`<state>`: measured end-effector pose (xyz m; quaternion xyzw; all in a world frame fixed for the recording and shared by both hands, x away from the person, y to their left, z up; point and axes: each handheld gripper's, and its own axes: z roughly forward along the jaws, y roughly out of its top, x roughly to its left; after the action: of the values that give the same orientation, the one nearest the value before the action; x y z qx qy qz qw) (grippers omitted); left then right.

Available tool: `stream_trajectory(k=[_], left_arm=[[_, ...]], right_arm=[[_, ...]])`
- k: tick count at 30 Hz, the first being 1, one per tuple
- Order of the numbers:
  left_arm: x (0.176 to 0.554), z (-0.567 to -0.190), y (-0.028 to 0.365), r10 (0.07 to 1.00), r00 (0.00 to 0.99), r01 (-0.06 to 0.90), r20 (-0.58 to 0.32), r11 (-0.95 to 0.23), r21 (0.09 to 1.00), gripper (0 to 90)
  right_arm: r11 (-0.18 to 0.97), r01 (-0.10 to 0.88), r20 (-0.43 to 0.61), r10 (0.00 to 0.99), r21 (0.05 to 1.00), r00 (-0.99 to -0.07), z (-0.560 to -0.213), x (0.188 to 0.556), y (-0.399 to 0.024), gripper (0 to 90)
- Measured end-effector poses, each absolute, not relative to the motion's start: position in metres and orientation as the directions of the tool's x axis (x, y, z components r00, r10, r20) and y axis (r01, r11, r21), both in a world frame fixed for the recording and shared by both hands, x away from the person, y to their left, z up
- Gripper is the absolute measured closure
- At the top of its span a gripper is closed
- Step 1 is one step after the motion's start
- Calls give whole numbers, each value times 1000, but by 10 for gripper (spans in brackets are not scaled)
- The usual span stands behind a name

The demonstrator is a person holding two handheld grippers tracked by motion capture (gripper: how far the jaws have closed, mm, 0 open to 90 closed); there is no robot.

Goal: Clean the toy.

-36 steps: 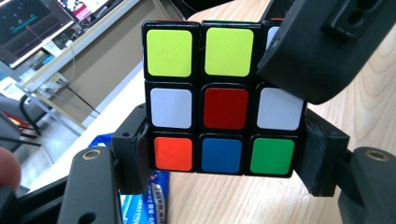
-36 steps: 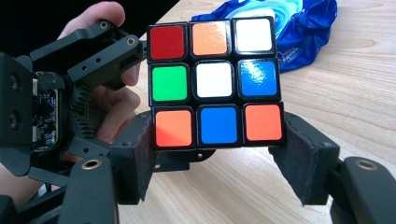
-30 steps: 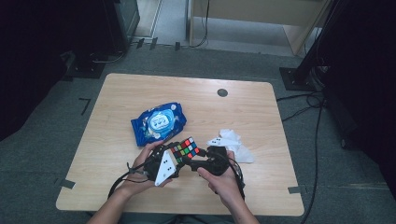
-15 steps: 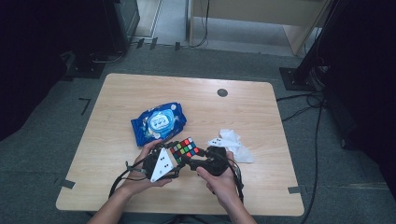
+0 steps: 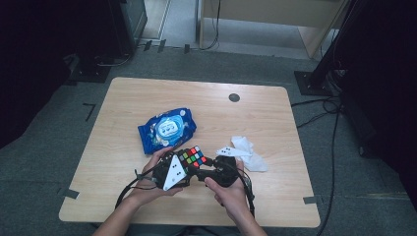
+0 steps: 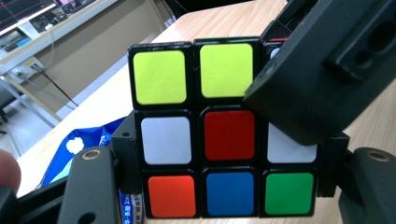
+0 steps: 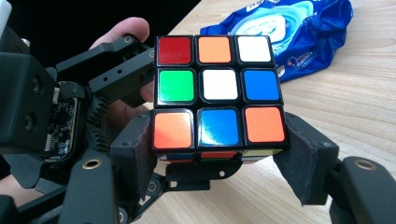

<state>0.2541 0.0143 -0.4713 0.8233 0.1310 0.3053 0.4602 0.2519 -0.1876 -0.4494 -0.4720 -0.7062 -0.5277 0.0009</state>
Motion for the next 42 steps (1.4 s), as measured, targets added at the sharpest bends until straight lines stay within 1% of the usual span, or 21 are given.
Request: stream_trajectory(k=[4,6,7,9,10,12,14,15,16,17,19,22,24,27,29,33,36,38,40,41,42], left_arm=[[253,-470,17,491,781,-78,387,-537,840,337],[253,-468,17,488,780,-79,391,-542,837,340],[254,-467,17,495,782,-68,379,-536,842,341],[257,-467,20,516,776,-47,363,-526,849,341],[260,-466,24,528,778,-32,341,-508,861,341],[263,-466,29,553,772,-6,314,-487,874,341],[267,-464,34,570,765,11,300,-477,879,341],[268,-464,36,578,761,16,294,-470,882,341],[268,-463,37,582,759,19,292,-467,884,341],[268,-463,37,583,759,19,290,-465,885,341],[269,-462,38,583,758,18,291,-465,885,340],[269,-463,37,579,761,19,293,-471,882,340],[269,-464,35,578,762,22,292,-474,880,340],[269,-466,34,574,763,23,295,-481,876,340],[269,-466,33,574,765,25,292,-480,877,340],[269,-467,33,571,768,27,291,-482,876,340],[269,-467,32,567,772,29,287,-483,875,340],[269,-468,31,568,775,35,277,-477,878,340],[269,-468,31,565,777,34,276,-476,879,340],[269,-468,30,564,779,35,274,-475,879,340],[269,-468,30,565,780,35,270,-470,882,340]], right_arm=[[3,669,502,658,744,-561,-449,252,-188,343],[31,666,496,642,745,-585,-447,254,-191,338],[38,665,497,633,746,-594,-446,255,-193,327],[31,660,511,607,750,-609,-441,259,-204,267],[17,655,517,598,755,-612,-438,260,-212,279],[-26,626,500,627,780,-598,-433,261,-231,311],[-47,595,458,688,802,-562,-432,264,-250,373],[-31,576,407,739,817,-537,-433,265,-259,389],[14,555,317,810,832,-494,-438,267,-268,413],[53,548,243,857,835,-454,-443,269,-274,442],[91,560,154,914,824,-376,-456,273,-287,466],[52,607,172,936,793,-306,-475,279,-303,499],[39,633,179,944,773,-277,-485,283,-308,498],[39,655,141,965,754,-219,-498,286,-310,487],[10,680,162,969,734,-188,-505,288,-312,485],[24,698,142,974,715,-179,-514,291,-311,518],[33,687,118,978,726,-171,-516,290,-312,601],[37,679,108,979,733,-170,-517,289,-313,700],[17,678,138,975,735,-174,-518,288,-316,847],[2,678,163,970,735,-180,-518,288,-317,886],[-18,679,182,968,734,-171,-518,289,-318,895]])
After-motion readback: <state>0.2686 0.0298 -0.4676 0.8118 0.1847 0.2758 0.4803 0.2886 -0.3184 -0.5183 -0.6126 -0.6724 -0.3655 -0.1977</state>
